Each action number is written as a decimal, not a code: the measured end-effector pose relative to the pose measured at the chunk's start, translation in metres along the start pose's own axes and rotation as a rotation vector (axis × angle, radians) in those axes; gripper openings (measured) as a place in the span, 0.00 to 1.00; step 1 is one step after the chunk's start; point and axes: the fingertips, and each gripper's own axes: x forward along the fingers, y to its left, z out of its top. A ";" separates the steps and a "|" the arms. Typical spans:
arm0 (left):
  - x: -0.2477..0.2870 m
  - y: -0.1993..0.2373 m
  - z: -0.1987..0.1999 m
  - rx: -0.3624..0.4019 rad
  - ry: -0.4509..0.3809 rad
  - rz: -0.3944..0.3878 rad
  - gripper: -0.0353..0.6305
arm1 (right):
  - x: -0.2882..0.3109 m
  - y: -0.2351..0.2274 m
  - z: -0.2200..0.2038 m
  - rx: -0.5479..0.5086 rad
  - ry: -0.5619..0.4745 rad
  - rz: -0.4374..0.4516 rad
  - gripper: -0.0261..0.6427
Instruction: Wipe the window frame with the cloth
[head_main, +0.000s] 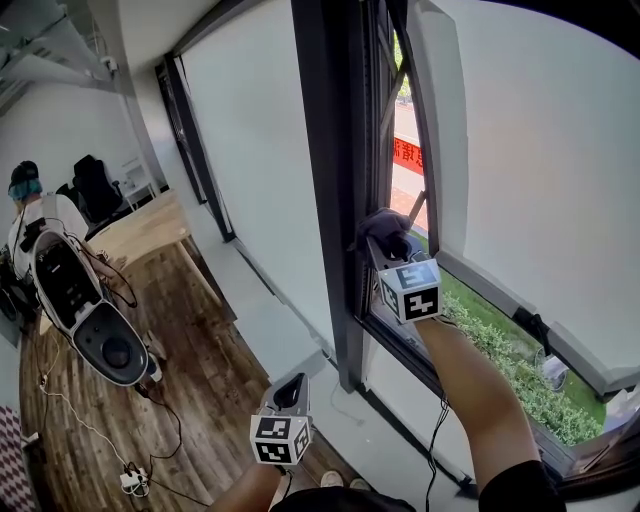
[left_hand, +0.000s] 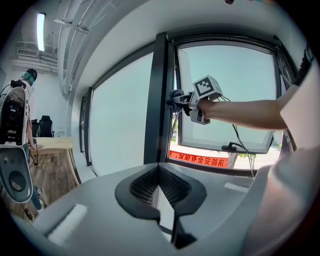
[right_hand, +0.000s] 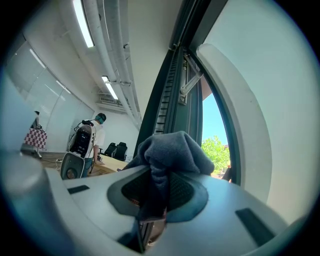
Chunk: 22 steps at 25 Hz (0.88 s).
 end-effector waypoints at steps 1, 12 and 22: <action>0.000 -0.001 0.000 0.001 0.000 -0.002 0.07 | 0.000 0.000 -0.002 -0.002 0.006 0.001 0.14; 0.001 -0.005 -0.006 0.005 0.014 -0.008 0.07 | 0.001 0.006 -0.023 0.004 0.019 -0.007 0.14; 0.003 -0.009 -0.007 0.014 0.027 -0.014 0.07 | 0.000 0.013 -0.053 -0.041 0.074 -0.015 0.15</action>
